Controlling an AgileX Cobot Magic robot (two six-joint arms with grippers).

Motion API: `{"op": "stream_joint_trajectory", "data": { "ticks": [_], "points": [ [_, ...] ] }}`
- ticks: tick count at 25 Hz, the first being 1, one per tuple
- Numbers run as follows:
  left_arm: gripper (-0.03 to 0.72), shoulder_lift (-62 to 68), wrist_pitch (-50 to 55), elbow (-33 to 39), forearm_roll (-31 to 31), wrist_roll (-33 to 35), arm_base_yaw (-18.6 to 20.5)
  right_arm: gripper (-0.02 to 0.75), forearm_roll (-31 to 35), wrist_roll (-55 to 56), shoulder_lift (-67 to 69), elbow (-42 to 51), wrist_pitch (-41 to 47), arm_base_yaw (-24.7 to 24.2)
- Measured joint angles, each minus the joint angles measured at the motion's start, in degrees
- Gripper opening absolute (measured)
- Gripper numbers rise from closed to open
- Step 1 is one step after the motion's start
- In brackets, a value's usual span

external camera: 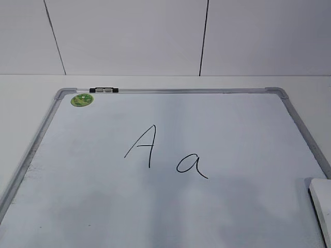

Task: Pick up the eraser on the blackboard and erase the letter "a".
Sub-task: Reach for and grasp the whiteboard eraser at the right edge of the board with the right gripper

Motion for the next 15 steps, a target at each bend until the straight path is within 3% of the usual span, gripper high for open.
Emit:
{"op": "stream_joint_trajectory", "data": {
  "ticks": [15],
  "points": [
    [0.235, 0.0, 0.0, 0.0, 0.0, 0.0, 0.0, 0.574, -0.45, 0.0, 15.07, -1.23, -6.58, 0.91]
  ]
}}
